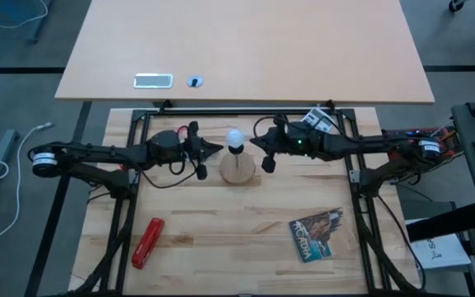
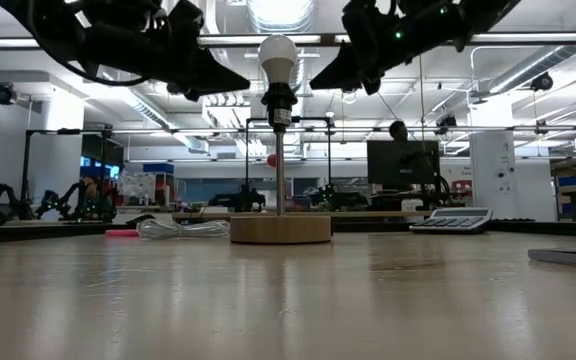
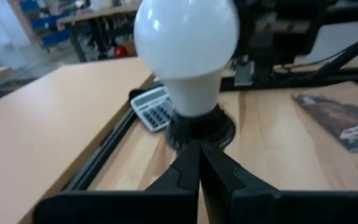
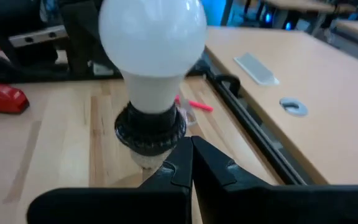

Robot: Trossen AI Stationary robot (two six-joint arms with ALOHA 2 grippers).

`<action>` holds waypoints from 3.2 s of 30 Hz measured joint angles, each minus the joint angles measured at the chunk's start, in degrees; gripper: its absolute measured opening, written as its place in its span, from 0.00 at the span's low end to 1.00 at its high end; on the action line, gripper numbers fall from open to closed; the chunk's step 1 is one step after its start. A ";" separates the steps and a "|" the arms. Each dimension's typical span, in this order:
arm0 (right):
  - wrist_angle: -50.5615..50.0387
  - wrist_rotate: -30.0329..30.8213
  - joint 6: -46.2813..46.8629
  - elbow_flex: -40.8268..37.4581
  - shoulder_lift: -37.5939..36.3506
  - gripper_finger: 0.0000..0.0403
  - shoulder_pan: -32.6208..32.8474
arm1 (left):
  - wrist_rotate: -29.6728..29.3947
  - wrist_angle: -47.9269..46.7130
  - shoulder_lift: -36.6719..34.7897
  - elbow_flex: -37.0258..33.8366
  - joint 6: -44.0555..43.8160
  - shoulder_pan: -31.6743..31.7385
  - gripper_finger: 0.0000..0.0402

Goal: Screw lightbulb
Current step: Insert the lightbulb into the lamp

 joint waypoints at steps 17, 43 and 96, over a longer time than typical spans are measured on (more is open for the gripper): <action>13.32 -0.27 4.01 -1.98 1.28 0.00 0.04 | 1.06 5.95 -0.48 0.64 2.48 0.02 0.00; 12.91 -1.78 9.35 -1.51 1.46 0.00 0.27 | 1.93 12.86 3.48 0.69 2.66 0.09 0.00; 10.58 0.32 5.73 -1.48 1.58 0.48 1.53 | -2.02 11.83 6.19 -0.36 1.61 0.09 0.00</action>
